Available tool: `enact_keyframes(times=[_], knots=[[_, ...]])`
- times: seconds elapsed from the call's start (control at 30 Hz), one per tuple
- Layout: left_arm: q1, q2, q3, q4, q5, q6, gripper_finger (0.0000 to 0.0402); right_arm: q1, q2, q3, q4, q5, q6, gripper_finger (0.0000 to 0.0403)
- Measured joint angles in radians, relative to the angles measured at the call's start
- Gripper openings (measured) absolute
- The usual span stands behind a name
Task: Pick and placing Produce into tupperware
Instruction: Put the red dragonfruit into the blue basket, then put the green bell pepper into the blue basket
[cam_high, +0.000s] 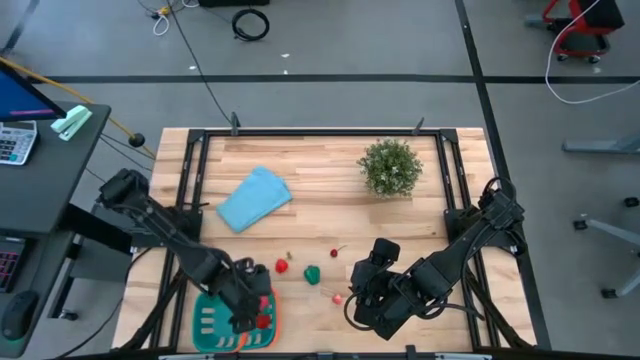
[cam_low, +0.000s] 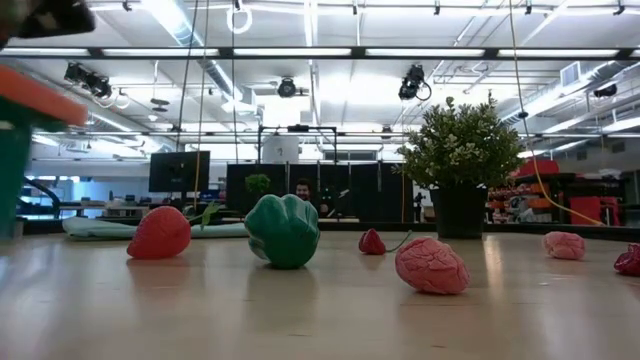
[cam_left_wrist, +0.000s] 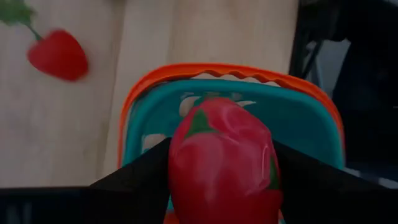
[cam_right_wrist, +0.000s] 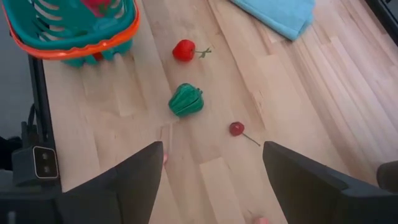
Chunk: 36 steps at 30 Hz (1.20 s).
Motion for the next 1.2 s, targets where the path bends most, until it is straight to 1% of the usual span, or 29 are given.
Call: enact_keyframes(times=[0.17, 0.27, 0.53, 0.7, 0.8, 0.87, 1.03, 1.2], knots=[[-0.016, 0.060, 0.000, 0.036, 0.007, -0.013, 0.0220, 0.000, 0.000, 0.000, 0.002, 0.000, 0.012, 0.0286], [-0.016, 0.076, 0.000, 0.072, 0.025, -0.013, 0.0219, 0.000, 0.000, 0.000, 0.002, 0.000, 0.029, 0.0286], [-0.014, 0.078, 0.000, 0.081, 0.026, 0.048, 0.0275, 0.000, 0.000, 0.000, 0.003, 0.000, 0.032, 0.0286], [0.003, 0.078, 0.000, 0.094, 0.026, 0.046, 0.0284, 0.000, 0.000, 0.000, 0.002, 0.000, 0.033, 0.0286], [0.023, 0.078, 0.000, 0.146, 0.027, 0.032, 0.0284, 0.000, 0.000, 0.000, 0.002, 0.000, 0.033, 0.0286], [0.042, 0.072, 0.000, 0.174, 0.042, 0.033, 0.0285, 0.000, 0.000, 0.000, 0.002, 0.000, 0.033, 0.0286], [0.119, 0.028, 0.000, 0.199, 0.163, -0.011, 0.0286, 0.006, 0.000, 0.000, 0.003, 0.000, 0.036, 0.0286], [0.172, -0.017, 0.000, 0.202, 0.180, -0.024, 0.0286, 0.014, -0.002, -0.056, 0.078, -0.011, 0.036, 0.0286]])
